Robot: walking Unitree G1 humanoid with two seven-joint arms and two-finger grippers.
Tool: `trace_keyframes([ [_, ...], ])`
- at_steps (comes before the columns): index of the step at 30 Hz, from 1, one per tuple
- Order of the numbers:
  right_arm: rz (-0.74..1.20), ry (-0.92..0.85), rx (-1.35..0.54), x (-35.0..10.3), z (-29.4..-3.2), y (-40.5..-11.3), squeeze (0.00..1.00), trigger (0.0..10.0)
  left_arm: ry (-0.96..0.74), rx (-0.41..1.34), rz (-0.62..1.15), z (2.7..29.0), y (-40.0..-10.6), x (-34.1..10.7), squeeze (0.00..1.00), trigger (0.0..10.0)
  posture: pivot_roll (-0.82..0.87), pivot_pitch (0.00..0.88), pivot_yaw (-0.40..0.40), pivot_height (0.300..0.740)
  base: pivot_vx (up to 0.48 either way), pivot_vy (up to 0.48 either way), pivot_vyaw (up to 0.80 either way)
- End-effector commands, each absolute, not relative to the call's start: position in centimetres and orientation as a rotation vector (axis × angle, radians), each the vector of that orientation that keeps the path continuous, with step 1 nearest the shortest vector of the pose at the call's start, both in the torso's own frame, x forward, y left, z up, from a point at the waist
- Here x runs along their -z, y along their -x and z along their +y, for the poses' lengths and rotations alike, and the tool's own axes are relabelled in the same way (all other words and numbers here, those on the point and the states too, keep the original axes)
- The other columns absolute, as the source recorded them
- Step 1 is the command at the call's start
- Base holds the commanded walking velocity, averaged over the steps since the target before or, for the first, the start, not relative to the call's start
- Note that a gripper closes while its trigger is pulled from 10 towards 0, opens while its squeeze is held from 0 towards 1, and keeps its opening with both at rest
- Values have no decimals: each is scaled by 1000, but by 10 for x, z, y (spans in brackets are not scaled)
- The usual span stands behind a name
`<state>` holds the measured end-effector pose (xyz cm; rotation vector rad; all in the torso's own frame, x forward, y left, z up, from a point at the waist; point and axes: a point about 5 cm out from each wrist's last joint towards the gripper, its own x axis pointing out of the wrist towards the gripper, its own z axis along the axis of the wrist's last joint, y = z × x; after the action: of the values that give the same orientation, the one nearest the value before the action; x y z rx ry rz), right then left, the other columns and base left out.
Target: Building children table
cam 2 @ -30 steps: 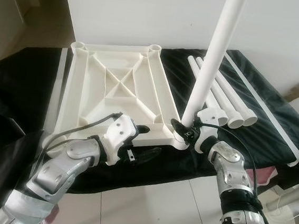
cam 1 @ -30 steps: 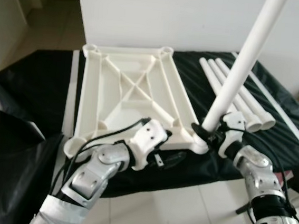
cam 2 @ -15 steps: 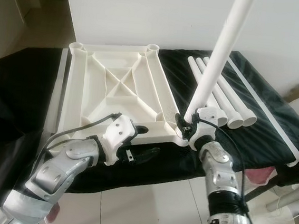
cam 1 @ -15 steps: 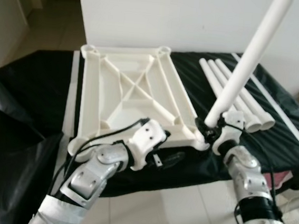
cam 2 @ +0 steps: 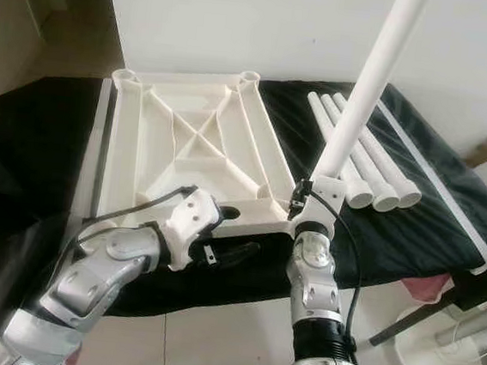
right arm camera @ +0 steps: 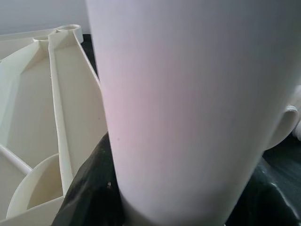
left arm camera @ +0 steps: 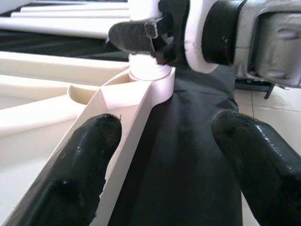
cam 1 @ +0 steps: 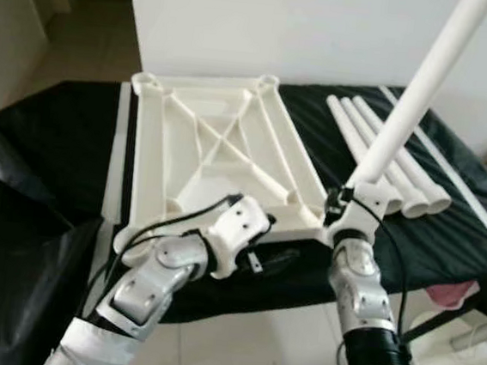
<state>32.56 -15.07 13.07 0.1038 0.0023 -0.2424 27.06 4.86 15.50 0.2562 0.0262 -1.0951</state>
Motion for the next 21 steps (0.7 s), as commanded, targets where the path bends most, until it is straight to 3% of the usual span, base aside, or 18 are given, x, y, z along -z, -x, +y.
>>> trace_keyframes([
  [1, 116, -115, 258, -107, -152, -319, 0, 10000, -259, 1115, 48, 48, -271, -152, 0, 10000, 2, 29, -31, 740, 0, 0, 0],
  [4, 103, -116, 267, -108, -152, -318, 0, 10000, -267, 1110, 44, 49, -273, -154, 0, 10000, 3, 25, -28, 740, 0, 0, 0],
  [5, 91, -126, 268, -110, -151, -317, 294, 10000, -270, 1108, 43, 50, -274, -154, 0, 10000, 2, 23, -26, 740, 0, 0, 0],
  [6, 75, -129, 265, -112, -150, -317, 1000, 10000, -272, 1107, 42, 51, -275, -155, 0, 10000, -1, 17, -23, 740, 0, 0, 0],
  [18, -38, -111, 190, -129, -156, -313, 1000, 10000, -203, 1219, 41, 59, -268, -164, 0, 10000, -2, 21, -36, 740, 0, 0, 0],
  [19, -46, -104, 179, -130, -158, -312, 482, 10000, -211, 1228, 43, 61, -266, -164, 0, 10000, -2, 26, -40, 740, 0, 0, 0],
  [20, -46, -104, 179, -130, -158, -312, 482, 10000, -211, 1228, 43, 61, -266, -164, 0, 10000, -2, 26, -40, 740, 0, 0, 0],
  [21, -57, -122, 155, -130, -158, -310, 0, 10000, -212, 1247, 58, 63, -264, -162, 0, 10000, -2, 28, -42, 740, 0, 0, 0],
])
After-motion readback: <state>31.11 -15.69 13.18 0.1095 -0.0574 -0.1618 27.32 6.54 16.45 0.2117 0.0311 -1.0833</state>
